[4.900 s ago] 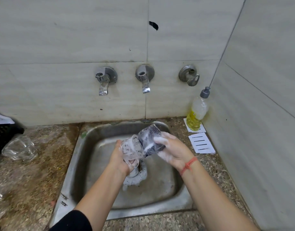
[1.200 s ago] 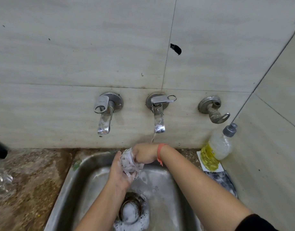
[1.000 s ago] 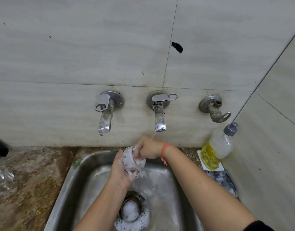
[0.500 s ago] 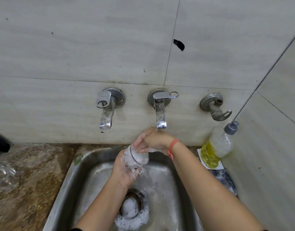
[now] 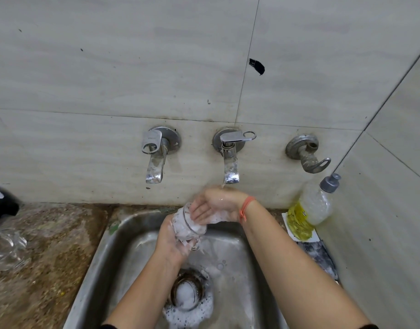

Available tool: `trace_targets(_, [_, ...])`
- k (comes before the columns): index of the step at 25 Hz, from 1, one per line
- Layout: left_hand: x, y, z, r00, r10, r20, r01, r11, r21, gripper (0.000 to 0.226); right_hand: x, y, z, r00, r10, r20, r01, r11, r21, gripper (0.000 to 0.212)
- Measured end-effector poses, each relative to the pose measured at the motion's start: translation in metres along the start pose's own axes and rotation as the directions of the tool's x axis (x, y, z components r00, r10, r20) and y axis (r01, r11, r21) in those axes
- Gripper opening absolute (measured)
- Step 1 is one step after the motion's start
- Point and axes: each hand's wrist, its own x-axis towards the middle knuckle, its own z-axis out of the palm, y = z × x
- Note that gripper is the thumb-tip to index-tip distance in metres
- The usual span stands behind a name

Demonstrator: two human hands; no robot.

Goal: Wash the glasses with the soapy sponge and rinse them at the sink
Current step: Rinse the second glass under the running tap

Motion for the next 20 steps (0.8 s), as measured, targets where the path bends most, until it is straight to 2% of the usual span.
trace_targets(2, [0.000,0.000,-0.001,1.000,-0.008,0.006,0.008,1.000,-0.009,0.036,0.002,0.001,0.005,1.000,0.021,0.021,-0.018,0.989,-0.148,0.038])
trace_targets(4, [0.001,-0.001,-0.004,0.999,-0.036,-0.018,0.036,0.999,-0.003,0.030,0.003,0.004,0.007,0.999,0.016,0.043,-0.006,0.977,-0.213,0.035])
trace_targets(7, [0.010,-0.004,-0.010,0.995,-0.079,-0.063,0.081,0.996,0.029,0.017,-0.003,0.006,0.002,0.997,-0.073,0.039,0.081,0.952,-0.296,0.030])
trace_targets(10, [0.011,-0.005,-0.008,0.996,-0.087,-0.011,0.087,0.996,0.025,0.018,-0.001,0.009,-0.007,0.991,-0.127,0.030,0.130,0.921,-0.368,0.033])
trace_targets(13, [0.009,-0.006,-0.006,0.996,-0.088,-0.018,0.088,0.996,0.010,0.019,0.004,0.011,-0.015,0.977,-0.207,-0.048,0.157,0.855,-0.494,0.037])
trace_targets(15, [0.014,-0.008,-0.007,0.995,-0.095,-0.019,0.095,0.995,-0.019,0.022,0.002,0.009,-0.015,0.971,-0.235,-0.041,0.202,0.901,-0.385,0.037])
trace_targets(17, [0.015,-0.008,-0.006,0.996,-0.093,-0.016,0.092,0.995,-0.034,0.022,-0.002,0.006,-0.010,0.956,-0.292,-0.042,0.281,0.944,-0.174,0.037])
trace_targets(20, [0.015,-0.010,-0.004,0.997,-0.079,-0.016,0.078,0.996,-0.050,0.021,0.008,0.008,0.003,0.920,-0.353,-0.169,0.381,0.907,0.180,0.037])
